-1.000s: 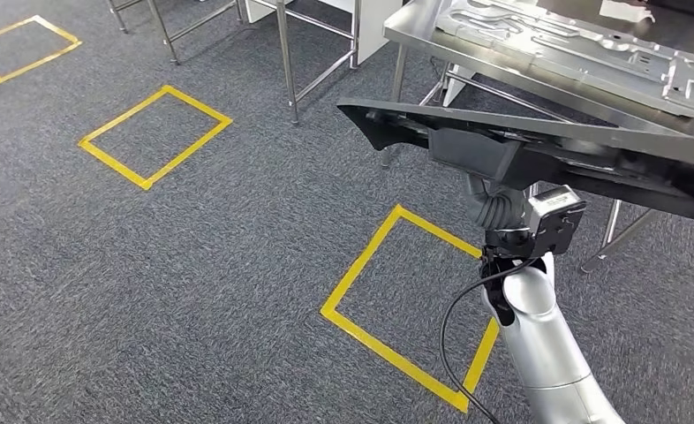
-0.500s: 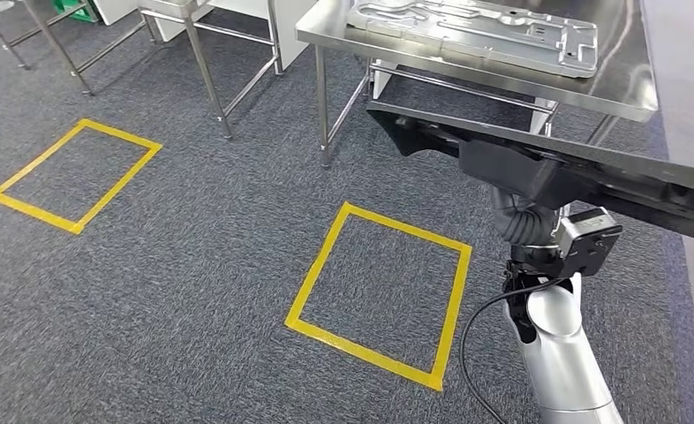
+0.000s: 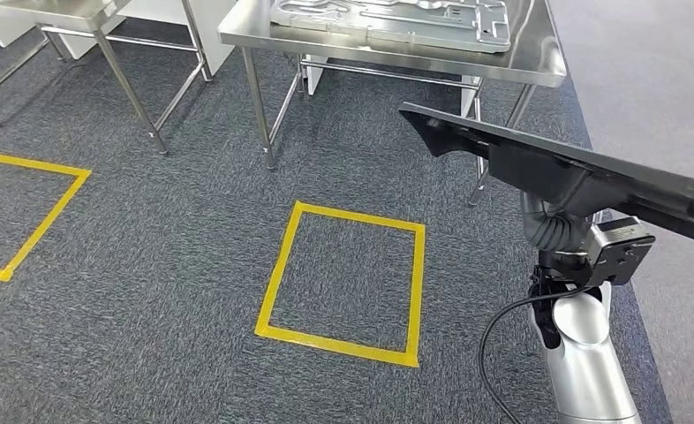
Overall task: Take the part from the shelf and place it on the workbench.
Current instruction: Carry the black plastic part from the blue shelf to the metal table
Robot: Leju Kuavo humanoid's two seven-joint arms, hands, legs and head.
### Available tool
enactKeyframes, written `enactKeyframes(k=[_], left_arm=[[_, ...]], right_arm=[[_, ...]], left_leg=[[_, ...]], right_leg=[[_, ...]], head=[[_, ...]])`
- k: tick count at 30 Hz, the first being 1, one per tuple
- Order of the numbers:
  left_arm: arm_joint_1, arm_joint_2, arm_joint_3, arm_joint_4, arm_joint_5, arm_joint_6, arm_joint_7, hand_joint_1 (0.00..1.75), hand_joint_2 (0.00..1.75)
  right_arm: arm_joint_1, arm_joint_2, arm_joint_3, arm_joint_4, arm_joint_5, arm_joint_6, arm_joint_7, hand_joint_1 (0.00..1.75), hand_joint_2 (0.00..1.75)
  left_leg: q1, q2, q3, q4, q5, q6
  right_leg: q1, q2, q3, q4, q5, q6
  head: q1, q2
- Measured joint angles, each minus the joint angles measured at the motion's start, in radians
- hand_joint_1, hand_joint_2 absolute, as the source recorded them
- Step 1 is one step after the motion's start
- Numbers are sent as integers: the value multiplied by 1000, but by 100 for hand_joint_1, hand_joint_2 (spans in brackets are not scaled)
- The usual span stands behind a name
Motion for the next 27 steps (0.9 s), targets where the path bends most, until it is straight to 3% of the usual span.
enactKeyframes(k=[1, 2, 4, 6, 8, 9, 10, 11, 12, 14, 15, 17, 19, 20, 22, 23, 25, 26, 27], left_arm=[[0, 1, 0, 0, 0, -2, -4, 0, 0], [0, 1, 0, 0, 1, -3, -9, 0, 0], [-3, 1, -1, 0, 2, -12, -17, 0, 0], [-3, 1, -2, 0, -1, -35, -27, 0, 0], [3, 3, -7, 0, -9, -70, -34, 0, 0], [8, 6, -10, 0, -15, -88, -36, 0, 0], [14, 9, -15, 0, -21, -102, -37, 0, 0], [19, 12, -19, 0, -25, -114, -37, 0, 0], [22, 15, -22, 0, -28, -122, -37, 0, 0], [27, 21, -26, 0, -31, -129, -37, 0, 0], [28, 24, -28, 0, -33, -129, -38, 0, 0], [27, 28, -31, 0, -34, -130, -38, 0, 0], [26, 30, -36, 0, -35, -130, -39, 0, 0], [26, 31, -38, 0, -35, -130, -39, 0, 0], [26, 32, -41, 0, -36, -130, -39, 0, 0], [26, 33, -42, 0, -37, -131, -39, 0, 0], [28, 32, -45, 0, -44, -138, -40, 0, 0], [29, 32, -47, 0, -49, -144, -40, 0, 0], [30, 32, -50, 0, -55, -152, -40, 0, 0]], right_arm=[[0, -3, -6, -2, -4, 7, 3, 175, 175], [1, -7, -12, -2, -8, 13, 10, 175, 175], [2, -15, -24, -3, -3, 13, 36, 175, 175], [-4, -22, -35, -2, 25, -14, 80, 175, 175], [-12, -24, -41, 2, 65, -51, 124, 175, 175], [-14, -25, -43, 4, 82, -65, 140, 175, 175], [-12, -28, -46, 5, 94, -73, 151, 175, 175], [-10, -33, -50, 5, 102, -78, 159, 175, 175], [-7, -40, -55, 5, 106, -79, 165, 175, 175], [-4, -51, -65, 5, 108, -80, 171, 175, 175], [-5, -55, -68, 5, 108, -80, 173, 175, 175], [-3, -62, -73, 4, 108, -82, 174, 175, 175], [-1, -72, -76, 1, 108, -84, 175, 175, 175], [0, -76, -77, -1, 109, -85, 175, 175, 175], [0, -82, -79, -4, 110, -86, 175, 175, 175], [0, -84, -81, -4, 113, -89, 175, 175, 175], [4, -87, -84, -5, 122, -99, 176, 175, 175], [8, -90, -87, -5, 129, -108, 177, 175, 175], [12, -96, -91, -6, 133, -117, 178, 175, 175]], left_leg=[[-2, 9, 3, 0, -5, -7], [-4, 19, 7, -1, -9, -13], [-3, 31, 17, -3, -25, -27], [0, -8, 5, 44, -51, -35], [5, -64, -65, 178, -97, -37], [5, -77, -111, 250, -116, -37], [6, -83, -149, 298, -119, -36], [5, -86, -169, 308, -99, -34], [5, -87, -171, 275, -56, -30], [0, -92, -137, 146, 43, -15], [-4, -95, -115, 87, 68, -7], [-11, -98, -86, 34, 62, 4], [-11, -97, -60, 9, 45, 13], [-8, -97, -41, -5, 39, 19], [-2, -97, 3, -29, 25, 25], [0, -96, 24, -39, 15, 27], [5, -98, 67, -51, -11, 23], [8, -98, 90, -54, -26, 20], [12, -99, 114, -55, -44, 16]], right_leg=[[4, -11, 11, -22, 0, -8], [8, -8, 9, -23, -4, -17], [6, 16, 14, -30, -11, -31], [0, 34, 31, -39, -19, -45], [-1, 50, 48, -42, -29, -57], [1, 58, 57, -42, -35, -61], [4, 68, 67, -41, -44, -62], [6, 76, 80, -41, -53, -62], [8, 84, 95, -41, -64, -62], [12, 93, 128, -42, -89, -59], [13, 98, 139, -43, -101, -54], [11, 104, 153, -46, -113, -42], [7, 104, 154, -26, -100, -27], [6, 99, 140, 10, -83, -20], [3, 87, 70, 117, -68, -10], [1, 81, 22, 175, -80, -6], [-6, 78, -63, 236, -145, 1], [-9, 76, -91, 234, -175, 7], [-13, 73, -107, 207, -187, 12]], head=[[0, 0], [0, 0], [0, 0], [-1, 0], [-1, 0], [-1, 0], [-1, 0], [-1, 0], [-1, 0], [-1, 0], [-1, 0], [-1, 0], [-2, 0], [-2, 0], [-1, 0], [-1, 0], [-1, 0], [-1, 0], [-1, 0]])
